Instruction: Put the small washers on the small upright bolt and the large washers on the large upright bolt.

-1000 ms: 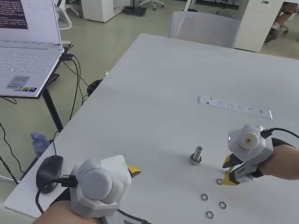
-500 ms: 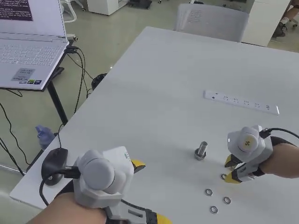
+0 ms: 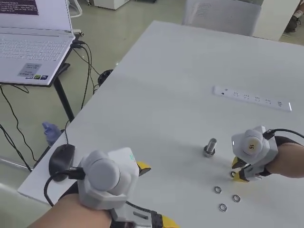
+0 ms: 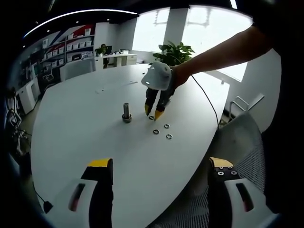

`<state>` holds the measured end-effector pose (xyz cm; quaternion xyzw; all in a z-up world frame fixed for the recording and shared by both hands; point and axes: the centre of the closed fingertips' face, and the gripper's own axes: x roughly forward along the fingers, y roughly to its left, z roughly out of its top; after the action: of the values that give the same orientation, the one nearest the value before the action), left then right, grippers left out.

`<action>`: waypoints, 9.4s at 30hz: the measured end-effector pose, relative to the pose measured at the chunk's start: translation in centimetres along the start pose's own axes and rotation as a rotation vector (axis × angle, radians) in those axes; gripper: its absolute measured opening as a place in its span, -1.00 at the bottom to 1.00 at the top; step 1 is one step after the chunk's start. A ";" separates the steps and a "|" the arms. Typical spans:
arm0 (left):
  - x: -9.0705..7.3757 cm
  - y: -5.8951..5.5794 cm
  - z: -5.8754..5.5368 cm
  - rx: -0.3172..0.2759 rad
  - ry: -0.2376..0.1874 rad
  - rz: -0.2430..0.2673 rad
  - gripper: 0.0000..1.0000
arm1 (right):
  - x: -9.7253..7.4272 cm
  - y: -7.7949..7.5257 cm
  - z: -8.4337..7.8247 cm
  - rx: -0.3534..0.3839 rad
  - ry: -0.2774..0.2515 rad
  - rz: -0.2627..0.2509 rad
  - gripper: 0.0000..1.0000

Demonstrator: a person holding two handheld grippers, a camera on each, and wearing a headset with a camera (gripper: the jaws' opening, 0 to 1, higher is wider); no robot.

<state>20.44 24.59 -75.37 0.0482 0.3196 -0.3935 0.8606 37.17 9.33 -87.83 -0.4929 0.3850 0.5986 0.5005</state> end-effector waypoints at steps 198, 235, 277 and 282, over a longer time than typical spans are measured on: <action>1.9 1.2 -1.4 -0.034 0.076 -0.043 0.62 | -1.9 -2.2 -2.2 0.176 0.031 -0.023 -0.73; 0.6 1.4 0.7 -0.011 0.023 -0.023 0.70 | -5.3 -3.0 -1.2 0.233 -0.038 -0.066 -0.26; -2.0 0.5 0.1 0.060 0.037 -0.105 0.58 | -6.6 6.5 1.7 0.305 -0.089 -0.089 -0.31; -1.8 0.4 0.3 0.058 0.024 -0.104 0.62 | -5.7 7.1 1.4 0.307 -0.088 -0.080 -0.32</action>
<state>19.99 25.90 -74.14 0.0610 0.3204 -0.4462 0.8334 30.00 7.98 -82.23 -0.3990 0.4296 0.5332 0.6099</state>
